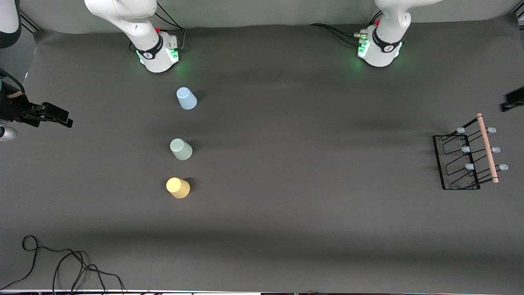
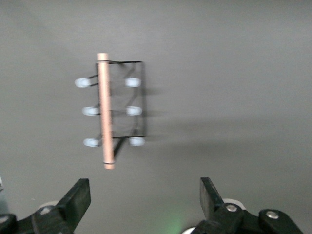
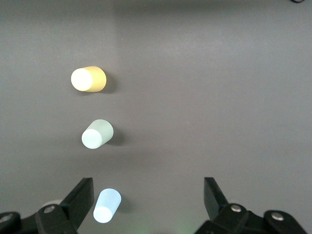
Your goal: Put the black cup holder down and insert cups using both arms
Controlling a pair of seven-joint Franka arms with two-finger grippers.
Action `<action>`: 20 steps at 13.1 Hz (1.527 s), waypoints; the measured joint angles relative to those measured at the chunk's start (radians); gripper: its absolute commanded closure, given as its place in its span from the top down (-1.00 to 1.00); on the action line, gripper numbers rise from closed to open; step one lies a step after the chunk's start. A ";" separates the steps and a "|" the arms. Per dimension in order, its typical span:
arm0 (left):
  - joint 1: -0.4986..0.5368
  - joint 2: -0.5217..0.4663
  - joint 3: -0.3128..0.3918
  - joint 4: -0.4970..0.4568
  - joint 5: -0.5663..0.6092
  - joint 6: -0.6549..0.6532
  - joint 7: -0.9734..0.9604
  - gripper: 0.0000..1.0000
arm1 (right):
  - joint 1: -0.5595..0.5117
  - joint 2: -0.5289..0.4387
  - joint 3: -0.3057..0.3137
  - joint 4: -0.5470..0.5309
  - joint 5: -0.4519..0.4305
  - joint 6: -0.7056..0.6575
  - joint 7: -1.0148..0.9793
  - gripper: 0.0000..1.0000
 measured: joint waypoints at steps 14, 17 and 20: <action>0.122 0.174 -0.007 -0.312 0.007 0.513 0.166 1.00 | 0.000 0.001 0.000 -0.001 0.000 -0.002 0.000 1.00; 0.141 0.207 -0.007 -0.365 0.005 0.598 0.170 1.00 | 0.000 0.001 0.000 -0.002 0.000 -0.002 0.000 1.00; 0.143 0.241 -0.009 -0.366 -0.015 0.613 0.170 0.97 | 0.000 0.001 0.000 -0.002 0.000 -0.002 0.000 1.00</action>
